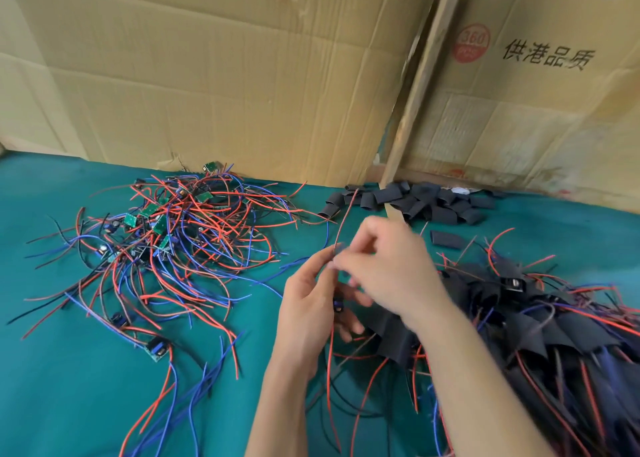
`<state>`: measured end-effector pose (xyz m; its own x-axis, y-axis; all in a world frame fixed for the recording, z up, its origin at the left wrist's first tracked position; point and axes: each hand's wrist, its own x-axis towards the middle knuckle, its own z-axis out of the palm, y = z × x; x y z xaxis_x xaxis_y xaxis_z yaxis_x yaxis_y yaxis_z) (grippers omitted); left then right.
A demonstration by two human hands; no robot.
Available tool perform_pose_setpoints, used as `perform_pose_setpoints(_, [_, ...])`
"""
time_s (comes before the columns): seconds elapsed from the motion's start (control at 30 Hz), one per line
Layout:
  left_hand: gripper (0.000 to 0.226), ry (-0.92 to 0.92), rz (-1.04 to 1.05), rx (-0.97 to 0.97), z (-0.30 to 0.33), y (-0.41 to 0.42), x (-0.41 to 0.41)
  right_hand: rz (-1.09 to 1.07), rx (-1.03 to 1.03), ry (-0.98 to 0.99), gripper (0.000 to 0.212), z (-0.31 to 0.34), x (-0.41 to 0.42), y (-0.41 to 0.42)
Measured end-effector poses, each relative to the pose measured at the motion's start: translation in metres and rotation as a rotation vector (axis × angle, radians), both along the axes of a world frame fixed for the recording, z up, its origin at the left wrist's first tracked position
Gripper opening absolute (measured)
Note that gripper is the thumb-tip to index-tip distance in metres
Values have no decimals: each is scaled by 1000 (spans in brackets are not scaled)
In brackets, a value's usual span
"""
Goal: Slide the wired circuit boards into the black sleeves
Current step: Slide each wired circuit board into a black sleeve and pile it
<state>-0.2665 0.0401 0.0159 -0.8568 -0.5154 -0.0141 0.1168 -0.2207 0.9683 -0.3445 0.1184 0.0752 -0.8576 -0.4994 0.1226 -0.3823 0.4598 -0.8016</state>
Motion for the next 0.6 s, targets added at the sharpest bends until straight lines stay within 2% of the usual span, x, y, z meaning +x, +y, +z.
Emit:
perform_pose_setpoints(0.23, [38, -8, 40, -92, -5, 0, -2, 138, -27, -27, 28, -12, 1, 4])
perform_pose_setpoints(0.37, [31, -13, 4, -26, -9, -2, -4, 81, -97, 30, 26, -3, -13, 19])
perform_pose_setpoints(0.47, [32, -6, -2, -21, -11, -3, -4, -29, -319, 44, 30, 4, -25, 36])
perform_pose_setpoints(0.6, [32, -7, -17, -43, -12, -2, -5, -152, -674, 30, 20, 6, -30, 39])
